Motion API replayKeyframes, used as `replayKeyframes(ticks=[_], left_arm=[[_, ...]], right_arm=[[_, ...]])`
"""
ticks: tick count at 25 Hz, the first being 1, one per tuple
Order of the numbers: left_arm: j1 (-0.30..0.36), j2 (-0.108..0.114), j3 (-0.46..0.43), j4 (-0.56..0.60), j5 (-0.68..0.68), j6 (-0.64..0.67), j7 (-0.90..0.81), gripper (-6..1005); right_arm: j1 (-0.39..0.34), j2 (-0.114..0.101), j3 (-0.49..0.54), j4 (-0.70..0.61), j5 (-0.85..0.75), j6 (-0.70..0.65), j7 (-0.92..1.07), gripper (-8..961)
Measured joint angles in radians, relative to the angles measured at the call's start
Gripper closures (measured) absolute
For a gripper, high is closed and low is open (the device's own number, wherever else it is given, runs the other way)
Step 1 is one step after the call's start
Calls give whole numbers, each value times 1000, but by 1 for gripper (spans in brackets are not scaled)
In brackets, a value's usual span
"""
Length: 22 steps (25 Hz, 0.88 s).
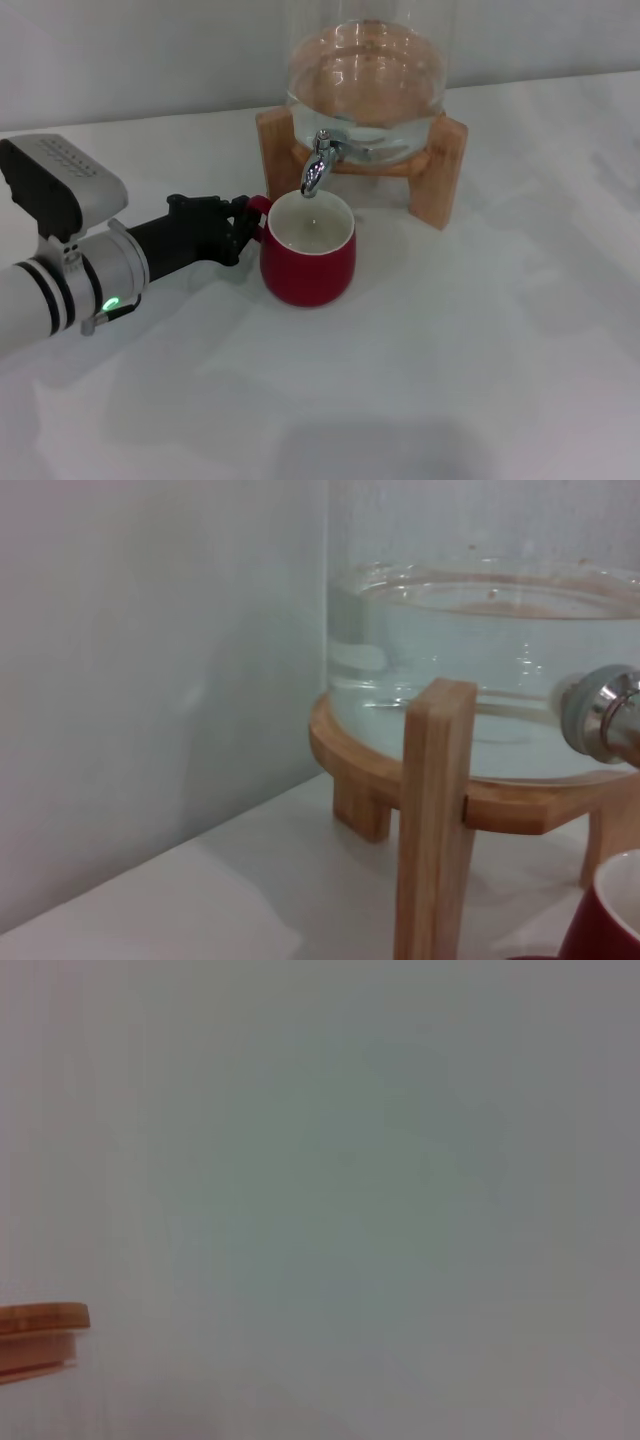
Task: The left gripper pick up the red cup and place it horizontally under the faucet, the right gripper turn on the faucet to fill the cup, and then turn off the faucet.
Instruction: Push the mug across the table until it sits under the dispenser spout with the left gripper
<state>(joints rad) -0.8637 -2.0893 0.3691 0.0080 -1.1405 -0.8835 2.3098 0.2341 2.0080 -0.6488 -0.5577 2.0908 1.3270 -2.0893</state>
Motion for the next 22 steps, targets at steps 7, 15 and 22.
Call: replayKeyframes(ticks=[7,15,22], left_arm=[[10,0,-4,8,-15,-1,0,851],[11,1,1,9,-15,-2,-3,785],[11,2,2,9,-12,-8,-5,726]], right_arm=[[1,0,0,-1,0,3,0,156],[2,0,0,-1,1,3,0,156],[2,0,2,-2,2,3,0,156]])
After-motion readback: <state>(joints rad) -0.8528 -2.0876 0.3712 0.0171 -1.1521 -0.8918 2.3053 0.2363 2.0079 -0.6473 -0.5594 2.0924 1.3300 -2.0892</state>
